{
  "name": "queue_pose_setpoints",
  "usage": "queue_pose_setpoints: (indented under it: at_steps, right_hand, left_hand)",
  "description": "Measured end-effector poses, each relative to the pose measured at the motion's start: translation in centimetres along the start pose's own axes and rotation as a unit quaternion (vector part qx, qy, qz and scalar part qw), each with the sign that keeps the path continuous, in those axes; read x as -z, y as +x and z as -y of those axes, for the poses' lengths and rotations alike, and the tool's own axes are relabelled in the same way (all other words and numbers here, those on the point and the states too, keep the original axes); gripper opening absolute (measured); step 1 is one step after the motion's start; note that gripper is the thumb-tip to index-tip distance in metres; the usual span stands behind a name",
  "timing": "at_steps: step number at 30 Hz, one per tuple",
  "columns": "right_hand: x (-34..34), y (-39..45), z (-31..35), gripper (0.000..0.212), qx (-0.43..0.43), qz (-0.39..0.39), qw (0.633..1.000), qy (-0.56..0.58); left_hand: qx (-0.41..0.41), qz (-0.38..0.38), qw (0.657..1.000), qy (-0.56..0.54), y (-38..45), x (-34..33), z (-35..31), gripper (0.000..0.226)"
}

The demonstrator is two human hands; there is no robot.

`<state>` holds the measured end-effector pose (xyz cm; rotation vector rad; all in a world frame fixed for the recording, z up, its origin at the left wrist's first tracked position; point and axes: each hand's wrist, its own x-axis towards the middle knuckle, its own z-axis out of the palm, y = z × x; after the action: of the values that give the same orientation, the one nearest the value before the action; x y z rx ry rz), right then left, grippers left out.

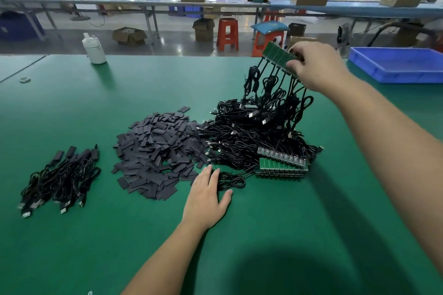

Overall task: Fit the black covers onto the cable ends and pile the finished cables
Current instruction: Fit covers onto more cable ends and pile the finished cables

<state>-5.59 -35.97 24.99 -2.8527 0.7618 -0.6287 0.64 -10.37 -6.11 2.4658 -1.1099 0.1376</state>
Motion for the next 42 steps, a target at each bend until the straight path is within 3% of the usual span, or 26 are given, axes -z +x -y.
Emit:
queue_pose_setpoints:
  at_steps: [2,4,9,15,19,24,26,29,31,36,39,42]
  right_hand:
    - [2.0,-0.6,0.3,0.036,0.012,0.036,0.999,0.014]
    - [3.2,-1.7,0.2,0.042,0.023,0.098,0.994,0.047]
    - [2.2,-4.4,-1.8,0.019,0.009,0.34,0.913,0.224]
    - [-4.3,-7.4,-3.6,0.021,0.002,0.505,0.852,0.138]
    - [-7.6,-8.9,-3.4,0.013,0.059,0.457,0.887,-0.01]
    - [-9.0,-9.5,-3.1,0.011,0.078,0.411,0.908,0.016]
    - [-9.4,-9.6,-2.8,0.012,0.09,0.402,0.911,0.012]
    - [-9.9,-9.5,-2.4,0.011,0.112,0.393,0.913,0.01]
    - [-10.0,-9.4,-2.3,0.015,0.11,0.393,0.913,0.015]
    - [-10.1,-9.6,-2.0,0.013,0.103,0.388,0.916,0.024]
    - [-10.8,-10.0,-1.4,0.015,0.104,0.347,0.929,0.078]
    - [-11.5,-10.3,-0.9,0.017,0.12,0.298,0.945,0.062]
  left_hand:
    - [0.004,0.0,1.0,-0.003,0.0,0.1,-0.1,0.075]
    - [0.005,0.001,1.0,-0.004,0.0,0.1,-0.1,0.075]
    - [0.007,0.006,1.0,-0.008,-0.1,0.2,-0.2,0.075]
    - [0.017,0.01,1.0,-0.018,-0.2,0.4,-0.1,0.073]
    - [0.016,-0.004,1.0,-0.021,-0.2,0.4,-0.2,0.067]
    - [-0.048,-0.069,0.996,-0.03,-0.4,1.1,-1.2,0.041]
    - [-0.051,-0.08,0.992,-0.084,-0.3,1.8,-3.2,0.038]
    - [0.012,-0.014,0.964,-0.263,0.8,3.4,-6.9,0.04]
    - [0.054,0.047,0.931,-0.359,1.7,4.2,-8.6,0.026]
    - [0.108,0.047,0.921,-0.372,3.1,5.0,-9.4,0.028]
    - [0.098,0.071,0.928,-0.354,3.5,5.3,-9.8,0.021]
    - [0.102,0.083,0.941,-0.313,4.2,5.4,-10.2,0.02]
